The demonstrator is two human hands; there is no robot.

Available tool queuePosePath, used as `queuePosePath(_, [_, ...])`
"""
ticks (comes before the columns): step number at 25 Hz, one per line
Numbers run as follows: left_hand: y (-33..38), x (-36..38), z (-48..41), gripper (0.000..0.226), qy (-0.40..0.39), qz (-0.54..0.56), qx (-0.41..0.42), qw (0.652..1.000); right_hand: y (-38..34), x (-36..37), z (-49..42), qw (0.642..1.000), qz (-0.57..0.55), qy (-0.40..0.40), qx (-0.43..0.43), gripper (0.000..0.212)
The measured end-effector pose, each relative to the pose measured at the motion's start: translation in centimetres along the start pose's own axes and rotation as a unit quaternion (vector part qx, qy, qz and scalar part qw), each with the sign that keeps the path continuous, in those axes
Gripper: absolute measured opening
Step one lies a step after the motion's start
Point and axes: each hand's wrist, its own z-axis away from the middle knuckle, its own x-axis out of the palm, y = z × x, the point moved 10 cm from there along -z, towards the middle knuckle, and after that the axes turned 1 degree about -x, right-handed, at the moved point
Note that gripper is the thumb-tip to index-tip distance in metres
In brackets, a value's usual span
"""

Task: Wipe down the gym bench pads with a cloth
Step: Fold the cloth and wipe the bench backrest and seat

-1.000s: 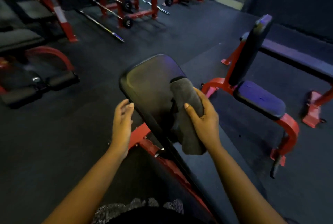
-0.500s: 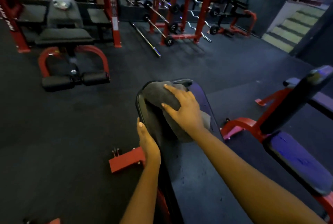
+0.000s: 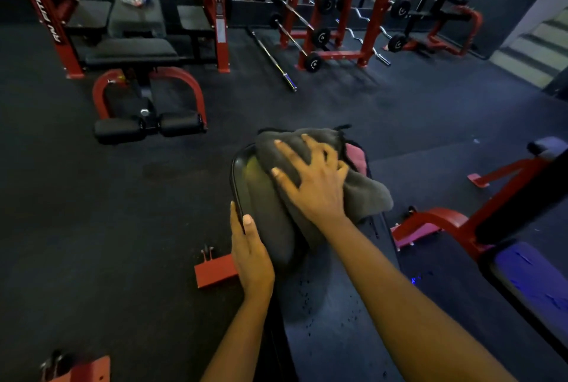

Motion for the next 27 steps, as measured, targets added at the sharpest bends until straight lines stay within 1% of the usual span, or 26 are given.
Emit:
queuePosePath(1, [0.1, 0.0, 0.0, 0.062, 0.0, -0.014, 0.004, 1.0, 2.6, -0.2, -0.6, 0.999, 0.001, 0.005, 0.042, 0.05])
queuePosePath(5, [0.1, -0.2, -0.1, 0.051, 0.017, -0.048, -0.001, 0.999, 10.7, 0.5, -1.5, 0.983, -0.024, -0.019, 0.183, 0.05])
queuePosePath(7, [0.1, -0.2, 0.0, 0.049, 0.021, -0.067, -0.006, 0.997, 13.1, 0.4, -1.1, 0.966, -0.059, -0.014, 0.253, 0.05])
queuePosePath(9, [0.1, -0.1, -0.1, 0.049, 0.018, -0.073, -0.009, 0.997, 13.9, 0.5, -0.7, 0.951, -0.073, -0.016, 0.299, 0.051])
queuePosePath(12, [-0.3, -0.1, -0.3, 0.055, 0.006, -0.06, 0.0, 0.998, 13.2, 0.0, 0.5, 0.947, -0.043, -0.014, 0.317, 0.054])
queuePosePath(14, [-0.3, 0.1, -0.4, 0.064, 0.0, -0.063, 0.002, 0.998, 11.6, -0.3, 1.9, 0.953, -0.016, -0.003, 0.302, 0.054])
queuePosePath(16, [-0.1, 0.2, -0.4, 0.067, -0.021, -0.076, -0.003, 0.997, 9.3, -0.3, 4.0, 0.956, -0.001, -0.002, 0.293, 0.055])
queuePosePath(17, [0.0, 0.1, -0.4, 0.069, -0.045, -0.073, -0.013, 0.996, 8.0, -0.2, 5.3, 0.956, -0.003, -0.006, 0.293, 0.055])
queuePosePath(19, [0.5, 0.1, 0.1, 0.064, -0.124, -0.075, -0.04, 0.989, 4.9, -0.3, 7.9, 0.958, -0.01, -0.002, 0.288, 0.055])
queuePosePath(21, [1.8, -1.1, 1.6, 0.058, -0.188, -0.115, -0.042, 0.974, 1.3, -0.6, 11.0, 0.962, -0.011, 0.009, 0.274, 0.055])
queuePosePath(22, [3.0, -2.0, 2.5, 0.056, -0.203, -0.141, -0.015, 0.969, -0.2, -0.6, 12.8, 0.962, -0.011, 0.006, 0.272, 0.056])
queuePosePath(24, [6.6, -3.1, 4.5, 0.053, -0.237, -0.191, 0.1, 0.947, -3.0, -0.6, 16.5, 0.961, -0.01, -0.005, 0.275, 0.057])
queuePosePath(25, [7.9, -2.5, 5.5, 0.051, -0.273, -0.209, 0.164, 0.925, -4.0, -0.5, 17.9, 0.961, -0.004, -0.01, 0.276, 0.058])
queuePosePath(26, [8.8, -1.2, 6.3, 0.051, -0.321, -0.228, 0.217, 0.893, -4.6, -0.3, 18.9, 0.961, -0.002, -0.015, 0.278, 0.059])
queuePosePath(27, [9.2, 0.8, 7.0, 0.052, -0.372, -0.256, 0.262, 0.853, -4.6, -0.2, 19.4, 0.96, -0.008, -0.02, 0.28, 0.059])
